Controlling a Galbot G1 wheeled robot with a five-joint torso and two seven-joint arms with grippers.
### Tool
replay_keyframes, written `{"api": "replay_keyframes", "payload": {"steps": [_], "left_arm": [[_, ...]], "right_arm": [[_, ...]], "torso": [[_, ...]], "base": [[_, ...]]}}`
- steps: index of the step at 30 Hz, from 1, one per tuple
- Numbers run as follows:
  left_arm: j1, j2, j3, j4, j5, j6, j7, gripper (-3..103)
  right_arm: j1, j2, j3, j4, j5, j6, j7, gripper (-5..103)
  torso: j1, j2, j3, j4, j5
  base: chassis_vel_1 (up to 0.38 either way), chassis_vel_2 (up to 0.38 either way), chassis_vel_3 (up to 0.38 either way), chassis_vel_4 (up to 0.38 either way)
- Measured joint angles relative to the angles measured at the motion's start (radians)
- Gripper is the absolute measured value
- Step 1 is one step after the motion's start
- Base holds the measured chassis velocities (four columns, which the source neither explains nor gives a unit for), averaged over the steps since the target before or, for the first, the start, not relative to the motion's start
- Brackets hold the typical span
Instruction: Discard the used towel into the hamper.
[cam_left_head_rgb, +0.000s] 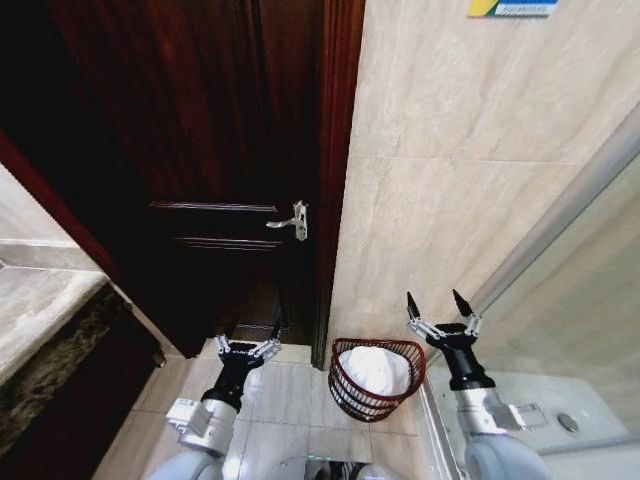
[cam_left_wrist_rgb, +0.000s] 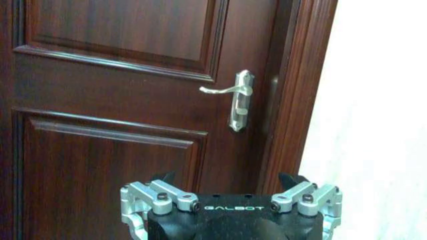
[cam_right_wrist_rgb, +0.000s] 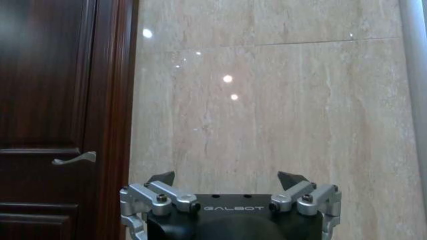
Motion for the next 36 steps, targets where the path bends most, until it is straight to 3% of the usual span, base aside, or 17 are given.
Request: {"api": "replay_keyframes", "payload": {"steps": [36], "left_arm": [[0.000, 0.000, 0.000, 0.000, 0.000, 0.000, 0.000, 100]], "right_arm": [[0.000, 0.000, 0.000, 0.000, 0.000, 0.000, 0.000, 100]], "torso": [[0.000, 0.000, 0.000, -0.0002, 0.0000]], "base": [[-0.004, -0.009, -0.007, -0.004]]}}
